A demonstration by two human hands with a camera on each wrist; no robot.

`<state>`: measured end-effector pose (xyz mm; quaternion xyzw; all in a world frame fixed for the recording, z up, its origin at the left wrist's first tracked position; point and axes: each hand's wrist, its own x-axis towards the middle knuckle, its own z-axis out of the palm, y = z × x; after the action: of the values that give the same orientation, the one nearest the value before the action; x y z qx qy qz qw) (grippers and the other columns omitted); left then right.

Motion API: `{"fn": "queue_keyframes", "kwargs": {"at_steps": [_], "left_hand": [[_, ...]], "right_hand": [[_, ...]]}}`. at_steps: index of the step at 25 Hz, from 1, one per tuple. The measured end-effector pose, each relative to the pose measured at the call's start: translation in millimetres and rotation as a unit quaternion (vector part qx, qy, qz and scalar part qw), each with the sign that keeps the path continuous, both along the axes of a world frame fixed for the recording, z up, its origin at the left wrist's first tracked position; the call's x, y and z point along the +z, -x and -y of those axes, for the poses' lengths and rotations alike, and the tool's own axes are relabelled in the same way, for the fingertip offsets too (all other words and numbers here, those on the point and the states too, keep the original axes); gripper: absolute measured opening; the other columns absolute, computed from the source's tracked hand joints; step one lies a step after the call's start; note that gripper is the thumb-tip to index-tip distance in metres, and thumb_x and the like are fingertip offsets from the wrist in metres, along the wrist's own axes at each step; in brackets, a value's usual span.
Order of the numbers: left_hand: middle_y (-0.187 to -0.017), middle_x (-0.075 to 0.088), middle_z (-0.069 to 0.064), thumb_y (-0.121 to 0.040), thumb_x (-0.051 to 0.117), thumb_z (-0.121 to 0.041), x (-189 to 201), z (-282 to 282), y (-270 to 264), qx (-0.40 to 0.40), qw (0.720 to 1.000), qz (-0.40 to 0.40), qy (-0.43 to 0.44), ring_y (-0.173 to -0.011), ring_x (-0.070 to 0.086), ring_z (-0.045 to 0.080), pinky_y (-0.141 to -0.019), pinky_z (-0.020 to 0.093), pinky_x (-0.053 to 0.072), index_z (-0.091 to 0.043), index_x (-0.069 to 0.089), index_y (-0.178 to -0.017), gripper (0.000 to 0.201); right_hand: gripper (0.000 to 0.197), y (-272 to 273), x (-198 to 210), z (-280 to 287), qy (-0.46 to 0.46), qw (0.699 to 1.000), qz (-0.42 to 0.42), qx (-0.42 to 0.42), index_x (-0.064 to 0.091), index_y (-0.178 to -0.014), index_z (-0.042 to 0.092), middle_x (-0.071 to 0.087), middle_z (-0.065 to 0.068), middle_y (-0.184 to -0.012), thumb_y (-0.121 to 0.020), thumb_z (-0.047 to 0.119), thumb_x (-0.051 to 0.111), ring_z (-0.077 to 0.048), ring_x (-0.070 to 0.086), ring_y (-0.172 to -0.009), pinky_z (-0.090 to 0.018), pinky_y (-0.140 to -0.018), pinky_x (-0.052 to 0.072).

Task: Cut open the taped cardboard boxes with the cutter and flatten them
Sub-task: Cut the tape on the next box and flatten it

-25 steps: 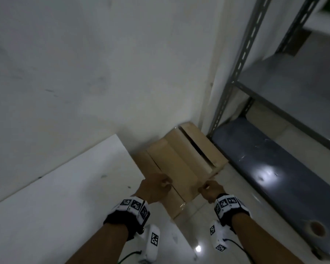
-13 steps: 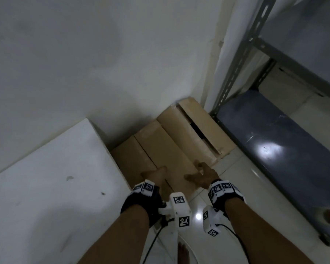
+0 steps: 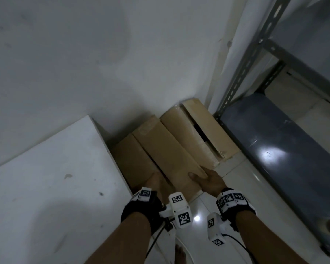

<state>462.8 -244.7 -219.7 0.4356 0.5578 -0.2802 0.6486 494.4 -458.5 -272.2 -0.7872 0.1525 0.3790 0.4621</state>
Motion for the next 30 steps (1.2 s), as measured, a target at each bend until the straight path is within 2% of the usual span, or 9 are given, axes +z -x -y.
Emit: {"fn": "queue_keyframes", "kwargs": {"at_steps": [2,4,6,10,13,15,19,23,30], "left_hand": [[-0.138,0.055,0.016,-0.093,0.063,-0.037,8,0,3,0.049,0.998,0.031,0.007,-0.099,0.057,0.033,-0.102,0.044,0.045,-0.004,0.051,-0.139,0.058],[-0.127,0.061,0.014,-0.062,0.082,-0.050,21,0,5,0.071,0.996,0.054,0.009,-0.101,0.059,0.032,-0.082,0.040,0.051,-0.007,0.050,-0.142,0.096],[-0.128,0.059,0.013,-0.057,0.088,-0.047,49,0,5,0.068,0.995,0.075,0.008,-0.103,0.058,0.032,-0.081,0.038,0.050,-0.009,0.041,-0.148,0.109],[-0.140,0.054,0.014,-0.067,0.088,-0.044,99,-7,5,0.001,0.993,0.111,-0.049,-0.105,0.058,0.033,-0.082,0.040,0.050,-0.006,0.041,-0.147,0.100],[-0.150,0.046,0.010,-0.089,0.073,-0.037,136,-13,14,-0.065,0.986,0.151,0.023,-0.137,0.043,0.033,-0.104,0.044,0.046,-0.011,0.051,-0.143,0.064],[-0.151,0.043,0.004,-0.093,0.069,-0.030,161,-15,26,-0.083,0.977,0.193,0.030,-0.140,0.038,0.029,-0.112,0.042,0.038,-0.014,0.053,-0.142,0.053],[-0.123,0.068,-0.006,-0.076,0.085,-0.036,214,-21,46,-0.066,0.942,0.328,-0.032,-0.113,0.063,0.019,-0.101,0.038,0.050,-0.023,0.060,-0.131,0.062],[-0.121,0.069,-0.009,-0.070,0.089,-0.035,265,-68,93,-0.044,0.908,0.402,-0.113,-0.110,0.064,0.017,-0.101,0.040,0.052,-0.034,0.057,-0.129,0.067],[-0.123,0.066,-0.004,-0.076,0.085,-0.029,302,-210,226,0.034,0.877,0.426,-0.221,-0.108,0.065,0.018,-0.087,0.033,0.056,-0.031,0.057,-0.132,0.063]], "right_hand": [[0.105,-7,32,4,-0.006,0.999,0.032,0.008,0.047,-0.147,0.030,0.052,0.006,-0.146,-0.059,0.082,0.072,-0.016,0.054,-0.127,-0.041,-0.106,0.049],[0.091,-10,64,8,-0.020,0.998,0.063,0.014,0.050,-0.146,0.025,0.055,0.007,-0.142,-0.070,0.070,0.074,-0.013,0.056,-0.124,-0.038,-0.105,0.049],[0.083,-13,89,11,-0.015,0.996,0.092,0.009,0.054,-0.142,0.024,0.060,0.007,-0.136,-0.074,0.066,0.074,-0.010,0.060,-0.116,-0.031,-0.099,0.052],[0.076,-15,156,19,0.007,0.987,0.161,-0.019,0.060,-0.136,0.025,0.063,0.008,-0.132,-0.074,0.068,0.072,-0.009,0.060,-0.113,-0.024,-0.098,0.048],[0.072,-13,217,24,0.037,0.977,0.212,0.002,0.058,-0.137,0.022,0.061,0.007,-0.132,-0.080,0.065,0.069,-0.007,0.060,-0.108,-0.018,-0.089,0.045],[0.061,-4,264,26,0.063,0.966,0.249,0.002,0.061,-0.133,0.021,0.065,0.003,-0.124,-0.085,0.058,0.067,-0.010,0.061,-0.100,-0.020,-0.082,0.045],[0.058,23,337,20,0.095,0.939,0.329,-0.039,0.073,-0.114,0.024,0.073,0.004,-0.101,-0.078,0.069,0.067,-0.012,0.066,-0.088,-0.029,-0.076,0.051],[0.089,72,381,-19,0.097,0.923,0.370,-0.031,0.072,-0.108,0.015,0.074,-0.006,-0.101,-0.066,0.091,0.053,-0.021,0.068,-0.090,-0.032,-0.076,0.054],[0.072,172,379,-154,-0.018,0.941,0.338,0.025,0.068,-0.102,0.008,0.071,-0.010,-0.097,-0.084,0.076,0.054,-0.022,0.069,-0.085,-0.042,-0.074,0.062]]}}
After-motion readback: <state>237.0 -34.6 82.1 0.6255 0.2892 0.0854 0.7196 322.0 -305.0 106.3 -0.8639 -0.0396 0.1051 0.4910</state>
